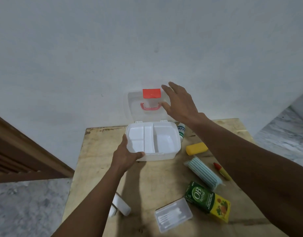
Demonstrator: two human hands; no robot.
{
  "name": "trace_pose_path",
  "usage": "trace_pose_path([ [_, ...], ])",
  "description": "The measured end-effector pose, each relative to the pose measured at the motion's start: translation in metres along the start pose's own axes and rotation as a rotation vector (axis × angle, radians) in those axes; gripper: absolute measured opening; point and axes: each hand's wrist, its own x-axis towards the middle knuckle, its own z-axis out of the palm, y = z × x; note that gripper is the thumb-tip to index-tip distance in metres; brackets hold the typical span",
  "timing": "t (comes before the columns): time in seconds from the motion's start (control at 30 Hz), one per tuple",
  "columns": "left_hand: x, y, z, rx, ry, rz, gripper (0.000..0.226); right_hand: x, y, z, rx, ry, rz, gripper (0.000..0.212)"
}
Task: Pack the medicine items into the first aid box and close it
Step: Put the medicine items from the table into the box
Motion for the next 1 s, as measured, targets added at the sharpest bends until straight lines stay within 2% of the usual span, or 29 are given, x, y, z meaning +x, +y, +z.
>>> trace_pose_path([
  [0.1, 0.0, 0.004, -0.002, 0.068, -0.052, 0.073, 0.099, -0.022, 0.005, 0.002, 0.069, -0.025, 0.041, 0.059],
  [0.2, -0.001, 0.003, -0.001, 0.115, -0.033, 0.091, 0.101, -0.07, 0.008, 0.015, 0.111, -0.072, 0.064, 0.055],
  [0.37, 0.001, -0.009, 0.0, 0.101, -0.03, 0.109, 0.107, -0.165, 0.012, 0.035, 0.152, -0.254, 0.221, 0.051],
  [0.5, 0.002, -0.014, -0.001, 0.085, -0.004, 0.147, 0.1, -0.221, 0.014, 0.036, 0.035, -0.421, 0.316, 0.055],
  [0.73, 0.003, -0.017, -0.002, 0.092, 0.007, 0.173, 0.103, -0.279, 0.023, 0.029, -0.146, -0.551, 0.461, 0.073],
  [1.0, 0.009, -0.019, 0.001, 0.08, 0.024, 0.173, 0.099, -0.288, 0.028, 0.036, -0.253, -0.545, 0.463, 0.059],
])
